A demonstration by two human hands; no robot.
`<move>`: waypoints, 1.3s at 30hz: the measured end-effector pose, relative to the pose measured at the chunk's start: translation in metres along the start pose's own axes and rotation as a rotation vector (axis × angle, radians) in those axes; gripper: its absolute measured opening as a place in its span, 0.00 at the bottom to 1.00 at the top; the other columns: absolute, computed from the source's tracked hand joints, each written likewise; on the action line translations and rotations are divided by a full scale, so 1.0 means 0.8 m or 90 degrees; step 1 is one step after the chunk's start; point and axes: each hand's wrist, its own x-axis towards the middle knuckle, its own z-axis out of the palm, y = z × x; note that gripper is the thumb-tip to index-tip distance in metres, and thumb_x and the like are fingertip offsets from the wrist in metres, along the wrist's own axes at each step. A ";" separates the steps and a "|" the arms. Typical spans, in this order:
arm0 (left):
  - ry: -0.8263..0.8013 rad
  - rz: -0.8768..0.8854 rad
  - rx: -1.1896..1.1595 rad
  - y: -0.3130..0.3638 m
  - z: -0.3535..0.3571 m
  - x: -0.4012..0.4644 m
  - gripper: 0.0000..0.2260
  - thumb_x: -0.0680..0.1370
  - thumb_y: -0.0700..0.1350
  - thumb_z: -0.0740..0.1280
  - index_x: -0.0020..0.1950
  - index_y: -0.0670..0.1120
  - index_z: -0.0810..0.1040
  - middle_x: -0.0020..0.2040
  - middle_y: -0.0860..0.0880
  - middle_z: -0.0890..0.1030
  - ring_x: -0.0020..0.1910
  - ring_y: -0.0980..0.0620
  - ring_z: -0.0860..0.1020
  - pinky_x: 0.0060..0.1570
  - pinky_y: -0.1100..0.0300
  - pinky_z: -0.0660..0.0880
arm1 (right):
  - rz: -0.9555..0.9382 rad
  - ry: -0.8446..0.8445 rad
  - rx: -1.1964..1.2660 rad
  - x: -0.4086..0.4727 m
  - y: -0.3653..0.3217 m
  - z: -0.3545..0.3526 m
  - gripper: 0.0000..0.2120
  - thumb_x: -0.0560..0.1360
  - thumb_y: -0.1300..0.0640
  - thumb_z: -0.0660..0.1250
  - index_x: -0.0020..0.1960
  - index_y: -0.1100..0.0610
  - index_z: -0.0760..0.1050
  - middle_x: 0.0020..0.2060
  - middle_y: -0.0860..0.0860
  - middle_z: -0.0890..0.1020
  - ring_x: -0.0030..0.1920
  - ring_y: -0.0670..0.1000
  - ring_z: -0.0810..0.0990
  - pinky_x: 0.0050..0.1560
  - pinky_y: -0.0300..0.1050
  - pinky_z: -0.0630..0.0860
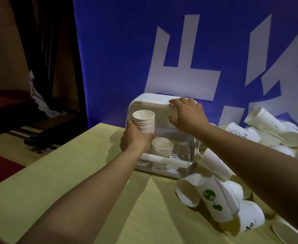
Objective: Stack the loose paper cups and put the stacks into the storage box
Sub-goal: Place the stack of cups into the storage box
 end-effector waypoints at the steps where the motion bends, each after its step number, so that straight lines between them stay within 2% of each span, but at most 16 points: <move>1: 0.002 0.006 -0.002 0.002 0.004 0.001 0.33 0.66 0.57 0.80 0.65 0.51 0.69 0.62 0.47 0.81 0.58 0.40 0.80 0.56 0.49 0.77 | 0.006 0.004 0.013 0.001 0.000 0.000 0.28 0.78 0.46 0.67 0.75 0.49 0.66 0.71 0.51 0.73 0.69 0.56 0.69 0.69 0.57 0.65; 7: 0.004 -0.015 -0.066 0.011 0.028 0.017 0.30 0.65 0.51 0.83 0.61 0.52 0.73 0.60 0.48 0.82 0.58 0.41 0.80 0.58 0.47 0.76 | -0.016 0.009 0.029 -0.002 0.004 -0.003 0.26 0.80 0.45 0.62 0.76 0.50 0.65 0.69 0.52 0.75 0.67 0.56 0.71 0.66 0.56 0.69; 14: -0.014 -0.047 -0.187 0.016 0.042 0.045 0.31 0.68 0.44 0.81 0.68 0.51 0.73 0.62 0.48 0.81 0.60 0.42 0.78 0.57 0.51 0.72 | -0.026 -0.004 0.038 0.008 0.014 -0.008 0.25 0.82 0.48 0.57 0.77 0.50 0.60 0.65 0.53 0.78 0.63 0.58 0.75 0.57 0.54 0.75; 15: -0.015 -0.052 -0.208 0.017 0.045 0.049 0.31 0.69 0.43 0.81 0.69 0.51 0.73 0.62 0.49 0.80 0.59 0.43 0.78 0.55 0.54 0.73 | -0.031 -0.005 0.027 0.010 0.015 -0.008 0.24 0.82 0.49 0.57 0.77 0.49 0.60 0.64 0.53 0.79 0.62 0.59 0.75 0.56 0.54 0.76; 17: -0.026 -0.074 -0.261 0.019 0.049 0.052 0.27 0.73 0.41 0.77 0.69 0.51 0.73 0.59 0.50 0.79 0.51 0.48 0.77 0.43 0.65 0.73 | -0.036 -0.007 0.020 0.014 0.017 -0.009 0.23 0.82 0.51 0.59 0.77 0.50 0.61 0.64 0.54 0.79 0.61 0.58 0.76 0.56 0.55 0.78; 18: -0.025 -0.084 -0.295 0.020 0.049 0.052 0.25 0.75 0.39 0.76 0.69 0.51 0.73 0.59 0.50 0.78 0.48 0.50 0.76 0.37 0.67 0.72 | -0.038 -0.009 0.021 0.016 0.017 -0.009 0.23 0.82 0.53 0.60 0.77 0.50 0.62 0.64 0.53 0.80 0.61 0.58 0.76 0.56 0.55 0.78; 21: -0.022 -0.076 -0.302 0.017 0.056 0.059 0.27 0.74 0.40 0.77 0.70 0.50 0.72 0.59 0.49 0.78 0.51 0.49 0.76 0.39 0.67 0.74 | -0.050 -0.011 0.019 0.021 0.020 -0.010 0.23 0.82 0.55 0.62 0.76 0.50 0.64 0.63 0.52 0.80 0.61 0.56 0.77 0.57 0.54 0.79; 22: -0.015 -0.083 -0.317 0.017 0.056 0.059 0.25 0.74 0.40 0.76 0.68 0.50 0.73 0.58 0.49 0.78 0.50 0.49 0.76 0.37 0.68 0.73 | -0.053 -0.011 0.018 0.022 0.020 -0.010 0.23 0.82 0.55 0.62 0.76 0.50 0.64 0.63 0.52 0.80 0.61 0.56 0.77 0.57 0.55 0.79; 26: 0.025 -0.143 -0.417 0.016 0.060 0.069 0.08 0.80 0.41 0.68 0.59 0.48 0.79 0.51 0.47 0.81 0.39 0.51 0.78 0.24 0.67 0.74 | -0.056 -0.013 0.014 0.023 0.021 -0.009 0.23 0.82 0.55 0.62 0.76 0.50 0.64 0.63 0.53 0.80 0.61 0.56 0.77 0.58 0.55 0.79; 29: 0.032 -0.114 -0.408 0.012 0.066 0.079 0.12 0.78 0.36 0.69 0.59 0.49 0.78 0.52 0.48 0.80 0.38 0.55 0.75 0.19 0.69 0.70 | -0.065 -0.008 0.003 0.023 0.021 -0.009 0.23 0.82 0.56 0.62 0.76 0.51 0.64 0.64 0.53 0.79 0.62 0.56 0.76 0.59 0.55 0.78; 31: 0.016 -0.091 -0.364 0.011 0.066 0.080 0.16 0.75 0.37 0.74 0.59 0.51 0.77 0.53 0.49 0.80 0.40 0.55 0.75 0.25 0.66 0.75 | -0.069 -0.005 -0.004 0.022 0.021 -0.009 0.24 0.82 0.56 0.62 0.77 0.51 0.64 0.64 0.53 0.79 0.63 0.56 0.76 0.59 0.55 0.78; 33: 0.023 -0.064 -0.280 0.009 0.066 0.078 0.22 0.69 0.41 0.79 0.59 0.53 0.76 0.55 0.50 0.81 0.48 0.48 0.79 0.46 0.53 0.81 | -0.068 -0.009 -0.005 0.022 0.021 -0.010 0.24 0.82 0.56 0.62 0.77 0.50 0.63 0.64 0.53 0.79 0.63 0.57 0.76 0.59 0.55 0.78; 34: 0.033 -0.059 -0.244 0.009 0.066 0.078 0.25 0.67 0.43 0.81 0.60 0.53 0.76 0.56 0.50 0.82 0.52 0.44 0.80 0.55 0.47 0.80 | -0.069 -0.013 -0.005 0.023 0.020 -0.010 0.24 0.82 0.56 0.62 0.77 0.50 0.63 0.64 0.53 0.79 0.63 0.57 0.76 0.59 0.55 0.78; 35: 0.033 -0.057 -0.217 0.008 0.066 0.079 0.28 0.65 0.45 0.82 0.62 0.52 0.76 0.58 0.49 0.82 0.56 0.42 0.79 0.60 0.44 0.78 | -0.071 -0.018 -0.005 0.023 0.020 -0.010 0.24 0.82 0.56 0.62 0.77 0.50 0.63 0.65 0.53 0.79 0.63 0.57 0.75 0.59 0.54 0.78; 39: 0.026 -0.050 -0.118 0.008 0.063 0.074 0.38 0.66 0.53 0.82 0.71 0.47 0.70 0.68 0.45 0.76 0.66 0.39 0.75 0.64 0.40 0.74 | -0.078 -0.036 -0.004 0.024 0.021 -0.013 0.25 0.82 0.57 0.63 0.77 0.51 0.63 0.66 0.53 0.78 0.63 0.57 0.75 0.60 0.54 0.77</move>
